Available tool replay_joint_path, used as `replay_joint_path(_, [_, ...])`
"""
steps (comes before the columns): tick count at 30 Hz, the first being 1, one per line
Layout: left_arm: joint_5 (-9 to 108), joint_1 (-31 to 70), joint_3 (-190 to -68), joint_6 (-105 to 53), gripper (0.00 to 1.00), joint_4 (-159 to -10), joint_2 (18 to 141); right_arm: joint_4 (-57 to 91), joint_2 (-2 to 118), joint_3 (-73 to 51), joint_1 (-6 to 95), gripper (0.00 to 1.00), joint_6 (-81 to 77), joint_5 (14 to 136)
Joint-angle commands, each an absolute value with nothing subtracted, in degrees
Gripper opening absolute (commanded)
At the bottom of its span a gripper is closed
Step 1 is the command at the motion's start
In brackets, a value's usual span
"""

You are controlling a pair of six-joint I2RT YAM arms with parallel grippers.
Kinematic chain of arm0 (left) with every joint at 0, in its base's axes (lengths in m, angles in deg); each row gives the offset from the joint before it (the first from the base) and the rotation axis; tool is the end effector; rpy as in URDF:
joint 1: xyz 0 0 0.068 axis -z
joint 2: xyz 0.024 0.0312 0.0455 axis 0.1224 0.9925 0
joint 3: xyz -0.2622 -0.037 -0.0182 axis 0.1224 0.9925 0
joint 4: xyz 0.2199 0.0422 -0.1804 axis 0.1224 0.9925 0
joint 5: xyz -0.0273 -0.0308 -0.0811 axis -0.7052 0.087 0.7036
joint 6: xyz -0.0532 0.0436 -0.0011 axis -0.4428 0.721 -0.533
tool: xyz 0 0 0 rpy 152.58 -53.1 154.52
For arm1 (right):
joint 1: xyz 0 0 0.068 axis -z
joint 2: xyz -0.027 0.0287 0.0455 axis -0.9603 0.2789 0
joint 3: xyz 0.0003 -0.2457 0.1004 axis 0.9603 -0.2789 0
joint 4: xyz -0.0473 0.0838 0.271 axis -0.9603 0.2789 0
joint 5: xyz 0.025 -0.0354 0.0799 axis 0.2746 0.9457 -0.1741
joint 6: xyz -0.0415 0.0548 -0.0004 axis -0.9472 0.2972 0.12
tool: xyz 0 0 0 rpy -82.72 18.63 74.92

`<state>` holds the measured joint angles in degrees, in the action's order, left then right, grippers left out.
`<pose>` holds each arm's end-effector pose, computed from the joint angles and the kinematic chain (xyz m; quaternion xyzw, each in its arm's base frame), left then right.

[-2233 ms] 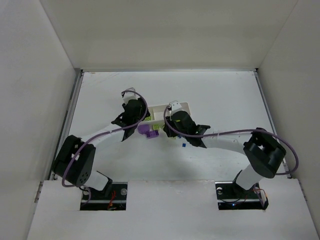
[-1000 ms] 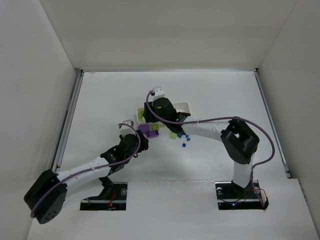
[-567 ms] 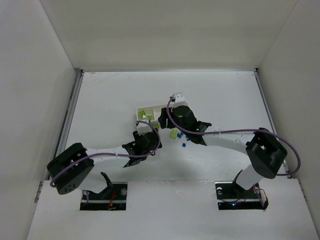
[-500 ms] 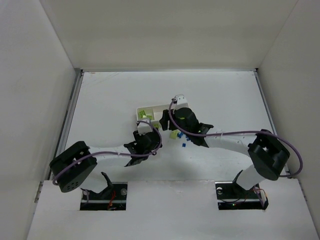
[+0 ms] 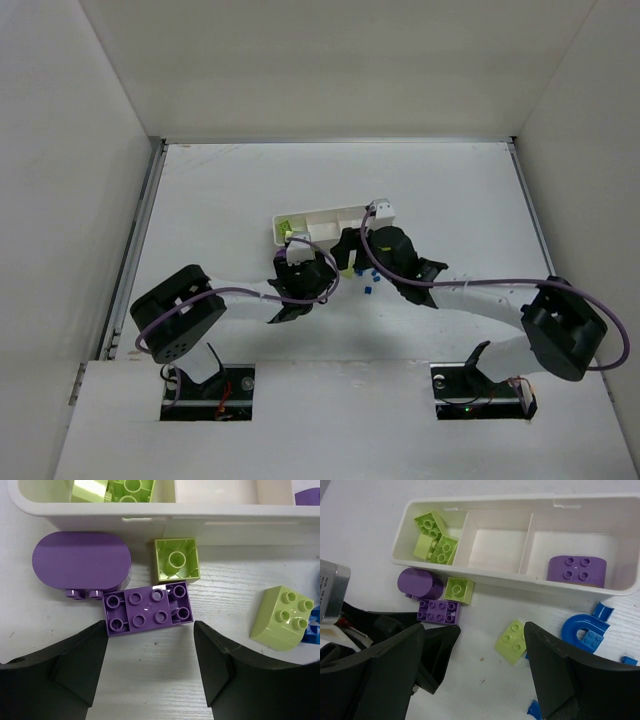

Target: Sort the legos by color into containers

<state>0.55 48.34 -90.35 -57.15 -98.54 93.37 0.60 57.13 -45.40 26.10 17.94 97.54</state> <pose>0.2061 -0.2345 0.1051 -0.0538 0.8580 -0.0958 0.5018 0.2416 0.2449 0.1914 -0.0830 0.8267 0.2458 0.4992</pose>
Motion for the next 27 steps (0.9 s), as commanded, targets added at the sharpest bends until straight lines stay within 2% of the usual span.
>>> replay_joint_path(1, [-2.7,47.9,-92.6,-59.1,0.66,-97.8,94.0,-3.0,54.3,-46.9,26.2,0.86,19.9,97.2])
replay_joint_path(4, [-2.6,47.3,-92.5,-59.4,0.63,-98.4,94.7,-3.0,53.5,-48.5,26.5,0.84,21.2,97.4])
replay_joint_path(9, [-3.2,47.0,-91.8,-59.6,0.54,-99.3,94.9,-2.3,54.5,-49.7,26.3,0.71,22.9,97.8])
replay_joint_path(12, [-2.9,46.8,-91.4,-59.1,0.43,-99.6,94.3,-1.4,55.3,-50.0,25.9,0.63,24.6,98.7])
replay_joint_path(14, [-3.2,47.2,-90.5,-59.1,0.34,-99.8,93.3,-0.5,56.1,-50.0,25.3,0.62,25.8,99.7])
replay_joint_path(17, [-2.5,47.9,-89.1,-59.0,0.28,-99.9,90.7,1.6,57.5,-49.4,24.7,0.63,27.4,100.7])
replay_joint_path(27, [1.1,50.1,-85.6,-58.1,0.26,-96.7,73.0,3.3,54.6,-50.8,22.8,0.65,29.9,105.8])
